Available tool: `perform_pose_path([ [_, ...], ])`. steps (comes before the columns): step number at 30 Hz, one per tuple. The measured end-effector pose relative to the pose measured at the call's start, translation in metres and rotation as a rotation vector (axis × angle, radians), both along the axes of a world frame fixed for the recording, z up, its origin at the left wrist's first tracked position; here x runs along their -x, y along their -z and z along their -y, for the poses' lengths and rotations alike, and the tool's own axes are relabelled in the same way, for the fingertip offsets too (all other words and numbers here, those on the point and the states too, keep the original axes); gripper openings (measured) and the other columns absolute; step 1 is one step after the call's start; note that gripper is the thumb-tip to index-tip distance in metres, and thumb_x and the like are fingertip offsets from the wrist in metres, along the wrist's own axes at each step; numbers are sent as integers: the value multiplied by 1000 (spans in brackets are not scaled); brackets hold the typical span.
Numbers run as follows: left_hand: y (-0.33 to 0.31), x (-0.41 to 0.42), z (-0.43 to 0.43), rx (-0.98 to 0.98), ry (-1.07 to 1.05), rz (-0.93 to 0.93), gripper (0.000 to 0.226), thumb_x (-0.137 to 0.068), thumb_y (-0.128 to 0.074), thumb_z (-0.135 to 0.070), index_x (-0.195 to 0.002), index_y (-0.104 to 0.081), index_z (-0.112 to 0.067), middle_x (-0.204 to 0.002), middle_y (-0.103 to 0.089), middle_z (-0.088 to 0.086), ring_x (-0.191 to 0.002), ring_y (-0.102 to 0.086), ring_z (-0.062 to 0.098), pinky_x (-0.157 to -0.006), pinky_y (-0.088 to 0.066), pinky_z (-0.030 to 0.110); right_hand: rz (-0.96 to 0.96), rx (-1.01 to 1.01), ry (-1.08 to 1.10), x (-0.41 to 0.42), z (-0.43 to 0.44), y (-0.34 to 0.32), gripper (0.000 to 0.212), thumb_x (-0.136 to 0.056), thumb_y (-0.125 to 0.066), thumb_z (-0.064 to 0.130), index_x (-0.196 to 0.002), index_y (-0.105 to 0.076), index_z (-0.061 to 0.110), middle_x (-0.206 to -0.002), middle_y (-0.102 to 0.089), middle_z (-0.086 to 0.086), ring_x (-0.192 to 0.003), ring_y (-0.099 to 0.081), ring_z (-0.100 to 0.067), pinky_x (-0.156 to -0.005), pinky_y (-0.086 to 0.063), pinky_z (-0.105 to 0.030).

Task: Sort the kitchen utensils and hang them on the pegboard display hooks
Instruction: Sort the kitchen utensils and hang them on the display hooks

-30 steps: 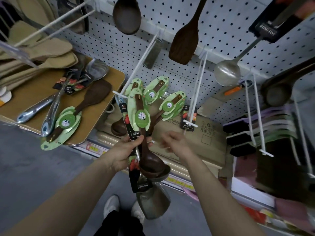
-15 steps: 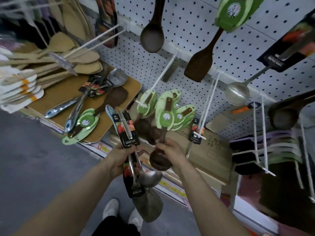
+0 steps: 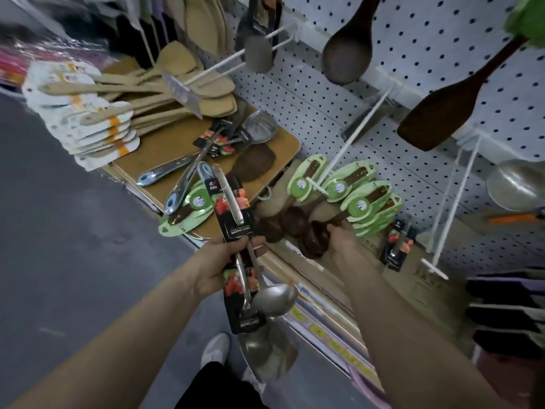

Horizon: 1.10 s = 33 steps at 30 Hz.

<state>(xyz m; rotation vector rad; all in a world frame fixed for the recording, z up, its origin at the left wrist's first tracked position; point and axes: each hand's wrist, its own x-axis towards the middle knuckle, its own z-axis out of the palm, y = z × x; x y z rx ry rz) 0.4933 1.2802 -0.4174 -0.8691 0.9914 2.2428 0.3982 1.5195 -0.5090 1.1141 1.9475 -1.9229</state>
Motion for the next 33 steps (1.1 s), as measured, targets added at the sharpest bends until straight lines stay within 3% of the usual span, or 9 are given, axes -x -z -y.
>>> perform_pose_path([
  [5,3,7,-17,18,39,10,22,-96,-46,-1,-114,-58,-7,-107,-71,17,-99,-69,29,-71,-57,47,-2,39,-54,-6,-11,-8,44,-95,-45,-10,-138,-42,1,-122,-58,-15,-105,-55,-26,-81,-49,-30],
  [10,2,11,-35,45,105,-4,21,-96,-48,-3,-112,-60,-8,-108,-71,16,-95,-71,26,-79,-57,47,37,-379,-148,-21,-18,-28,16,-91,-61,9,-105,-59,15,-107,-67,-10,-102,-62,-28,-96,-50,-41],
  [12,2,12,-41,48,145,3,18,-94,-51,-5,-109,-62,-5,-101,-72,14,-89,-71,27,-85,-54,49,8,-288,-258,-37,-10,-47,8,-91,-65,15,-84,-61,17,-88,-68,-6,-82,-63,-23,-75,-54,-32],
  [14,-2,14,-52,80,202,10,13,-93,-54,-9,-104,-61,-5,-87,-69,13,-79,-68,32,-73,-58,46,14,-115,-515,-56,-1,-70,17,-92,-66,27,-77,-63,19,-76,-66,-2,-68,-58,-13,-58,-46,-20],
  [18,-9,19,-73,144,247,-23,19,-93,-57,-11,-112,-60,-6,-88,-66,15,-71,-66,28,-60,-58,39,61,81,-904,-82,8,-89,8,-85,-76,21,-84,-69,25,-84,-70,6,-78,-64,-4,-72,-50,-18],
  [21,-13,19,-89,152,297,-77,14,-92,-59,-11,-105,-62,-8,-80,-69,12,-61,-68,24,-54,-58,41,36,74,-818,-94,-9,-90,8,-83,-77,18,-89,-72,16,-87,-67,-7,-80,-59,-15,-71,-46,-27],
  [25,-18,16,-115,123,322,-109,12,-93,-56,-5,-99,-65,-10,-75,-72,7,-58,-69,18,-47,-57,34,20,33,-618,-112,-40,-93,20,-88,-71,10,-102,-69,-5,-81,-64,-5,-66,-56,-7,-63,-43,-21],
  [28,-15,19,-132,79,312,-104,26,-93,-54,-2,-114,-65,-14,-94,-70,11,-82,-72,25,-62,-60,39,13,3,-440,-124,-64,-92,6,-92,-65,7,-93,-70,4,-78,-69,-1,-61,-61,-1,-60,-47,-14],
  [33,-9,23,-139,73,304,-62,28,-96,-51,-8,-121,-62,-12,-84,-66,9,-93,-71,32,-81,-56,49,110,-218,-111,-125,-125,-45,22,-92,-65,10,-70,-62,14,-72,-61,-10,-53,-51,-14,-51,-41,-24],
])
